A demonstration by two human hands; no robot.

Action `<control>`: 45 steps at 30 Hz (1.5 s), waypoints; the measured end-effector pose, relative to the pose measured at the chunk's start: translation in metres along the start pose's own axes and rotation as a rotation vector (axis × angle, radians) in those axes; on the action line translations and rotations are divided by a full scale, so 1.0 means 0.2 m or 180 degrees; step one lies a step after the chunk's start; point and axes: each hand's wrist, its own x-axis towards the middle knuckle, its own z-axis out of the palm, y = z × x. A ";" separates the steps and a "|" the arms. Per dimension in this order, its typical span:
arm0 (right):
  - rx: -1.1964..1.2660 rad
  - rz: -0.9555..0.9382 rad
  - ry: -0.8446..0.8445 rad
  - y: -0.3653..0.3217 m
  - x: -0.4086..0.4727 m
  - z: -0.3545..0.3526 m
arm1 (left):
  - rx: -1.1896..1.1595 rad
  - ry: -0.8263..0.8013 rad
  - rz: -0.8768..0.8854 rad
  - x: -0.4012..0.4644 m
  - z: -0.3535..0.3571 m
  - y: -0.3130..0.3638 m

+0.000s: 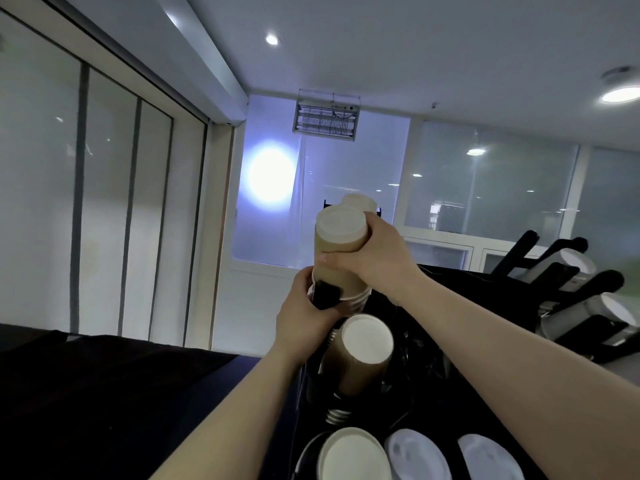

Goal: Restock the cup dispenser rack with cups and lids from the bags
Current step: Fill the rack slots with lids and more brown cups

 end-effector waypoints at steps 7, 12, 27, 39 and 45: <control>0.0130 0.0118 -0.0067 0.05 -0.03 0.03 | -0.0198 -0.0161 0.0064 0.00 -0.01 -0.03; -0.0488 0.0285 -0.0557 0.05 -0.01 0.01 | -0.0241 -0.0362 -0.0036 0.02 -0.07 0.00; -0.0225 0.0725 -0.0928 0.08 0.04 -0.02 | -0.1255 -0.1093 -0.1292 0.10 -0.26 0.16; -0.0150 0.0669 -0.0627 0.10 -0.01 -0.02 | -0.1198 -0.0818 -0.1692 0.17 -0.27 0.32; -0.0048 0.0674 -0.0526 0.12 -0.03 -0.02 | -0.1344 -0.0757 -0.1756 0.16 -0.26 0.36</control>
